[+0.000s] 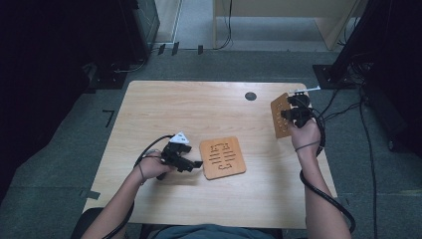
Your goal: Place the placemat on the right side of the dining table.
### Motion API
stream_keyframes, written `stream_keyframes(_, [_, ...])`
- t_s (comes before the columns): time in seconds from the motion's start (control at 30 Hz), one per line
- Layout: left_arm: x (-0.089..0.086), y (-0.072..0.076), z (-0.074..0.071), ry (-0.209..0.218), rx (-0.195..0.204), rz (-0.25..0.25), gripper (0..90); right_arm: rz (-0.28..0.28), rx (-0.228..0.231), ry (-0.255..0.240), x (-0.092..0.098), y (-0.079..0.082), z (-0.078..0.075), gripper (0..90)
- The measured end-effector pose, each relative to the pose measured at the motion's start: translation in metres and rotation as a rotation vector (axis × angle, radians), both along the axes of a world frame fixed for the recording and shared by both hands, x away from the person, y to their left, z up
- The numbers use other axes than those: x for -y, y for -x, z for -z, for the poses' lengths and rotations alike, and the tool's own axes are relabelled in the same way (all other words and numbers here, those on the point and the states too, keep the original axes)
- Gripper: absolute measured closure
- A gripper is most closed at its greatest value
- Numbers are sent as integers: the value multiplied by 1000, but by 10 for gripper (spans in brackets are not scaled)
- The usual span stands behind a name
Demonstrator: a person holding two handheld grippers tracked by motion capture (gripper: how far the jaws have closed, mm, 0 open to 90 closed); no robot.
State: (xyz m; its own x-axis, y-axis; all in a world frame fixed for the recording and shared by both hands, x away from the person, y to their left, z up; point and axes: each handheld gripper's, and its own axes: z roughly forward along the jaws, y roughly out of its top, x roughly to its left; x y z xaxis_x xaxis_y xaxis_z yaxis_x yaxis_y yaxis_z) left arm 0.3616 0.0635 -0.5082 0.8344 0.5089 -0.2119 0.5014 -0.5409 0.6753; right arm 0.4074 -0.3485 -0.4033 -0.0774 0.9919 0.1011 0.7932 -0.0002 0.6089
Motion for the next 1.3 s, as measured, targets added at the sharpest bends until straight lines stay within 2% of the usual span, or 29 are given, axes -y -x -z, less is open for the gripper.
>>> stream_keyframes(0.1, [0,0,0,1,1,-1,129,16,-15,-5,2,-4,2,875])
stream_keyframes(0.47, [1,0,1,4,7,2,129,47,-16,-36,11,-16,5,871])
stream_keyframes(0.7, [1,1,1,5,9,4,129,81,-26,-19,14,-22,8,853])
stream_keyframes(0.9, [1,0,1,4,9,8,129,108,-48,-70,27,-22,9,852])
stream_keyframes(0.97, [1,0,1,4,8,9,129,99,-46,-99,29,-21,10,859])
stream_keyframes(1.1, [2,0,1,4,8,10,129,104,-58,-112,31,-21,11,853])
stream_keyframes(1.3, [2,0,1,5,8,10,129,106,-107,-152,40,-21,17,840])
